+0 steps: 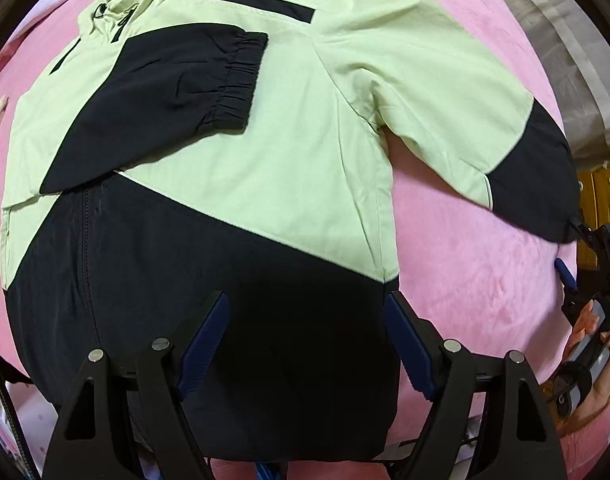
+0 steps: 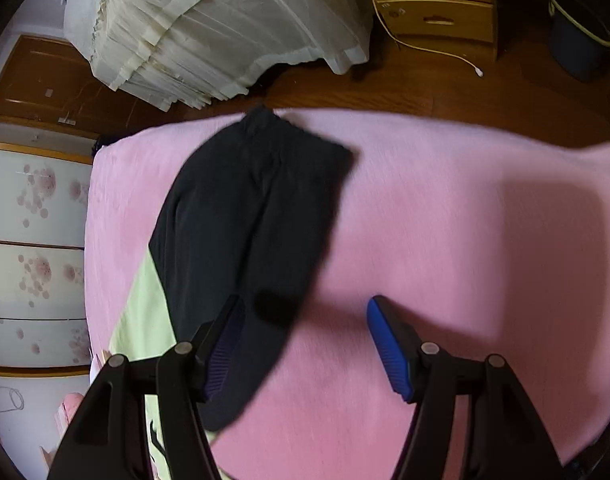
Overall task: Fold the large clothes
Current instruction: 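Lift the black sleeve cuff with the right gripper and raise it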
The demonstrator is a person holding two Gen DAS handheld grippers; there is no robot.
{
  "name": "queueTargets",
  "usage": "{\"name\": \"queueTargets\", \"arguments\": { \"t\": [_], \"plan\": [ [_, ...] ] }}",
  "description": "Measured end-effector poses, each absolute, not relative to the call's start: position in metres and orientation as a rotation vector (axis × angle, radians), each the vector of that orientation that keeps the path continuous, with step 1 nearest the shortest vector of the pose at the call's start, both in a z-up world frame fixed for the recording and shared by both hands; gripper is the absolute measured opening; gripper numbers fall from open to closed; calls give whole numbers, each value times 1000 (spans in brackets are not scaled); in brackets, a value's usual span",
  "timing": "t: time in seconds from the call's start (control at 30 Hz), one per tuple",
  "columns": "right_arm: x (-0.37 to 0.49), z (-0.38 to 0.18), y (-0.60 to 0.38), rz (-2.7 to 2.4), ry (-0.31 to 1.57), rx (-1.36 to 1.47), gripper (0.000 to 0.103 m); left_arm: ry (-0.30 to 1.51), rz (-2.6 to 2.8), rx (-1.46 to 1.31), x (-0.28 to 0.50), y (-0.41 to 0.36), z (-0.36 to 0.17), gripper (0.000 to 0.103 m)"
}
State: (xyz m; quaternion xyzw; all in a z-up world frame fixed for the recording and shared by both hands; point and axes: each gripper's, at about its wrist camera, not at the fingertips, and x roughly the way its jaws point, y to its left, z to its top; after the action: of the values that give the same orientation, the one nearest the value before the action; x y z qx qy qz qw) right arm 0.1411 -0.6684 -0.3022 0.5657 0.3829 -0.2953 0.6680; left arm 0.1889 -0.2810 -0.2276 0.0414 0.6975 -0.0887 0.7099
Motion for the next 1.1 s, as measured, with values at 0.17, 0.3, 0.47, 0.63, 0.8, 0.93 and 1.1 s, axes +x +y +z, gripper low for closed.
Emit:
{"name": "queueTargets", "arguments": {
  "t": [0.17, 0.3, 0.47, 0.63, 0.8, 0.93, 1.1],
  "plan": [
    [164, -302, -676, -688, 857, 1201, 52, 1540, -173, 80, 196, -276, -225, 78],
    [169, -296, -683, -721, 874, 1188, 12, 1544, -147, 52, 199, -266, -225, 78],
    [172, -264, -673, -764, 830, 1087, 6, 1539, -119, -2, 205, -232, -231, 78],
    [187, -212, -648, -783, 798, 904, 5, 1506, -117, -68, 208, -196, -228, 78],
    [210, -143, -600, -716, 693, 744, 5, 1453, -97, -59, 210, -144, -224, 78],
    [234, -96, -551, -626, 604, 659, 5, 1407, -82, 4, 214, -92, -222, 78],
    [269, -51, -472, -504, 543, 530, 5, 1343, -62, 36, 223, -35, -207, 78]
  ]
}}
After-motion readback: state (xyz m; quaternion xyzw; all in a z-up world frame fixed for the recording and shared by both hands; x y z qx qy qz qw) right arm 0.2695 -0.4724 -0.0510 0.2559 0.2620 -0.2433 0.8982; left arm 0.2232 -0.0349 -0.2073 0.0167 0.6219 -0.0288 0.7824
